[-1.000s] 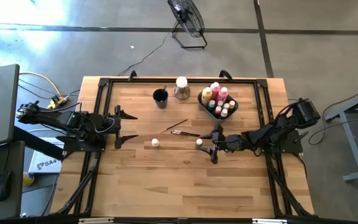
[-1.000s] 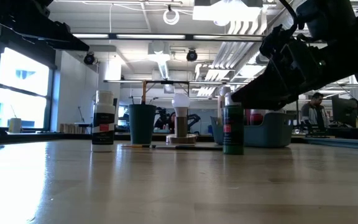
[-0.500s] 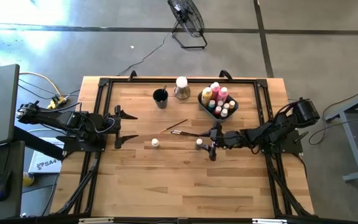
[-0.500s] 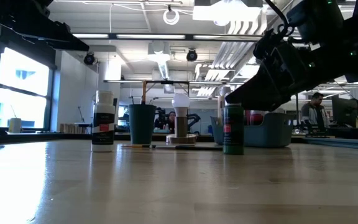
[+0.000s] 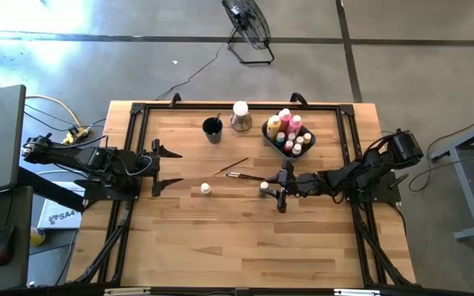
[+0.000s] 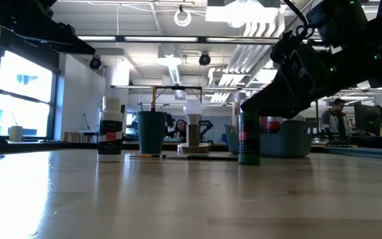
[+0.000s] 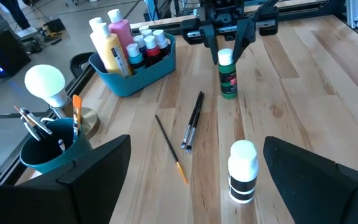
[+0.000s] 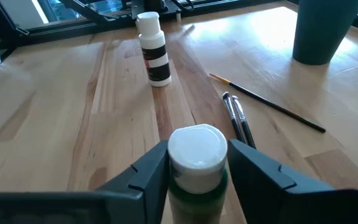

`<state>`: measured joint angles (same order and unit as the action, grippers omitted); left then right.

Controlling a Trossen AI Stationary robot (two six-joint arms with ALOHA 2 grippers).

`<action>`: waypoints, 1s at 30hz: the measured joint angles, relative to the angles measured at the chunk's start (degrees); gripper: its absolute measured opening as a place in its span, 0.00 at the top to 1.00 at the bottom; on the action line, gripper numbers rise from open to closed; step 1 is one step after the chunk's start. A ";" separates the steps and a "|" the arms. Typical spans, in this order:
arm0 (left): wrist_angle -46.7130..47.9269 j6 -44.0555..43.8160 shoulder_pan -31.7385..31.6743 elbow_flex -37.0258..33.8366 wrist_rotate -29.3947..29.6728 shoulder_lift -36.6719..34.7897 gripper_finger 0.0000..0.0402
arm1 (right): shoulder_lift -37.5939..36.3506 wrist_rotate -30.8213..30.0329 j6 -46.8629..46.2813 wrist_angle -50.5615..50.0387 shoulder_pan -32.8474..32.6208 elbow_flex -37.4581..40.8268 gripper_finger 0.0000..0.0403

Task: Pick & Place Paint Supplies
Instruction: Put the small green paint bottle into the blue bin

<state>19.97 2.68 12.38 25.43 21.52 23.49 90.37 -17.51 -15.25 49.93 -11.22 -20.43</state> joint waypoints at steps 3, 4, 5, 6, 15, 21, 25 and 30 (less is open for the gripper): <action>0.00 0.00 0.00 0.00 0.00 0.01 0.10 | 0.00 0.77 -0.04 0.00 0.00 0.00 0.65; 0.00 0.00 0.00 0.00 0.00 0.02 0.10 | 0.00 1.08 0.00 0.00 0.00 0.00 0.67; 0.00 0.00 0.00 0.00 0.00 0.01 0.10 | 0.00 1.35 0.00 0.00 0.00 0.00 0.68; 0.00 0.00 0.00 0.00 0.00 0.02 0.10 | 0.00 1.54 -0.08 0.02 0.00 0.00 0.69; 0.01 -0.02 0.00 0.00 0.00 0.01 0.10 | 0.00 2.79 -1.36 0.48 -0.02 0.00 0.67; 0.01 -0.04 0.00 0.00 0.00 0.00 0.10 | -0.63 2.68 -1.01 1.42 -0.02 0.00 0.71; 0.02 -0.09 0.02 0.00 0.00 0.00 0.10 | -3.20 1.02 0.37 0.35 -0.02 0.00 0.70; 0.02 -0.20 0.01 0.00 0.00 0.00 0.10 | -9.69 -2.73 1.83 -5.91 0.02 0.02 0.69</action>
<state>19.99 2.48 12.39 25.43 21.52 23.49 80.68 -20.24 -13.42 44.02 -11.20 -20.40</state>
